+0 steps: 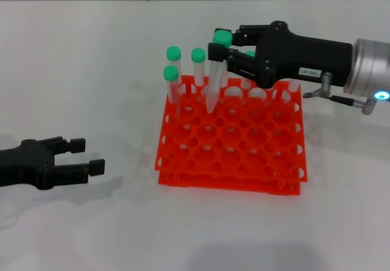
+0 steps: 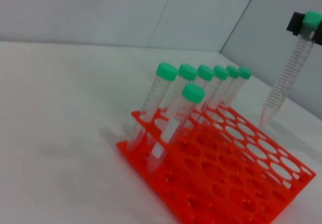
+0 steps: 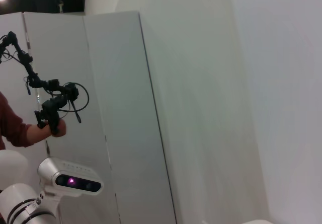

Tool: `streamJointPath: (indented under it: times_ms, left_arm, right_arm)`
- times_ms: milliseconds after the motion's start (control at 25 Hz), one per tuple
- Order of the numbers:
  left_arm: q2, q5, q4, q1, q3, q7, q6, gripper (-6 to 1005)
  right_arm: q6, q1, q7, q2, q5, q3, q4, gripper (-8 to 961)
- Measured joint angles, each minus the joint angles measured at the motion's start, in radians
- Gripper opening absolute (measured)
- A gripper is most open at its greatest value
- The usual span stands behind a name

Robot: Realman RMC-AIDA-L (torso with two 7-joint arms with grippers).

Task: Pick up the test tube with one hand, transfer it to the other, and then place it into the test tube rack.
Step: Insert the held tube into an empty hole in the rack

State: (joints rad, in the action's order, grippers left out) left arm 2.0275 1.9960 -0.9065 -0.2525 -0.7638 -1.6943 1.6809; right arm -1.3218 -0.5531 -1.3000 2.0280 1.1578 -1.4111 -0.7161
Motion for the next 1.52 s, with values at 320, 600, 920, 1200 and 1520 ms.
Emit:
streamJointPath:
  times_ms: [320, 600, 920, 1200, 1520]
  left_arm:
    - [-0.001, 0.06, -0.004, -0.006, 0.0, 0.017, 0.007, 865]
    - [-0.014, 0.062, -0.005, -0.009, -0.001, 0.064, 0.017, 864]
    - [-0.034, 0.063, -0.006, -0.026, -0.005, 0.079, 0.037, 864]
    - [-0.03, 0.073, -0.006, -0.034, -0.005, 0.092, 0.048, 863]
    - [-0.029, 0.074, -0.003, -0.034, -0.006, 0.093, 0.048, 863]
  right_arm:
    - [0.148, -0.011, 0.054, 0.0, -0.145, -0.165, -0.007, 265]
    - [0.235, -0.026, 0.083, 0.0, -0.226, -0.218, -0.009, 265]
    - [0.301, -0.031, 0.102, 0.0, -0.244, -0.24, -0.009, 265]
    - [0.337, -0.031, 0.104, 0.0, -0.245, -0.244, -0.002, 265]
    - [0.363, -0.031, 0.153, 0.0, -0.296, -0.292, 0.006, 265]
